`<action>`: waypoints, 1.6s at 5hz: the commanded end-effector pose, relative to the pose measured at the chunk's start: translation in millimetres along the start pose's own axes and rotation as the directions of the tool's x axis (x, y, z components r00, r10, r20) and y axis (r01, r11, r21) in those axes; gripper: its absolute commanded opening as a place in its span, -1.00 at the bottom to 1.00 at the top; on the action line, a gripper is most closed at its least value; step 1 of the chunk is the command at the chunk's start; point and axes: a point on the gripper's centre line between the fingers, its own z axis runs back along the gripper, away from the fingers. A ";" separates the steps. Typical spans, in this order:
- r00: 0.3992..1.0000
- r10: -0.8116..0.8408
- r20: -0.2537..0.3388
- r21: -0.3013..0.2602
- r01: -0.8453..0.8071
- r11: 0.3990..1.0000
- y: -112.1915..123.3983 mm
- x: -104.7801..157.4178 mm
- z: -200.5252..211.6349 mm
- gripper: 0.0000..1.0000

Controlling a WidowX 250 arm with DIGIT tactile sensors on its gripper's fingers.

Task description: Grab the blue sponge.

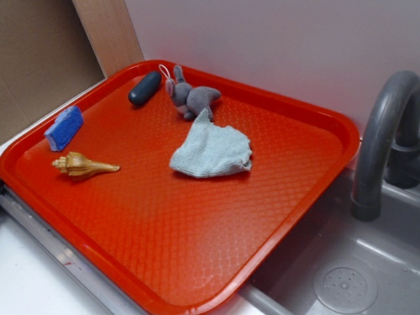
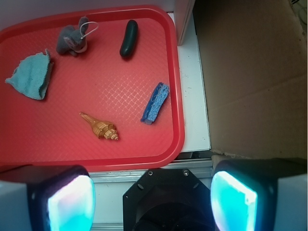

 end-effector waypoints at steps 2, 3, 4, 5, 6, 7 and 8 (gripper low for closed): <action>0.996 0.065 0.055 0.028 -0.067 0.997 -0.7 3.9 -4.7 1.00; 0.983 0.139 0.116 0.049 -0.146 0.988 2.3 5.9 -9.7 1.00; 0.909 0.325 0.262 0.057 -0.350 0.935 11.0 6.9 -17.1 1.00; 0.844 0.412 0.344 0.026 -0.447 0.894 14.7 11.8 -43.2 1.00; 0.810 0.470 0.351 0.030 -0.511 0.859 10.2 20.4 -71.8 1.00; 0.787 0.537 0.303 -0.030 -0.556 0.831 6.8 38.5 -109.2 1.00; 0.789 0.563 0.245 -0.082 -0.562 0.823 -0.8 45.3 -145.1 1.00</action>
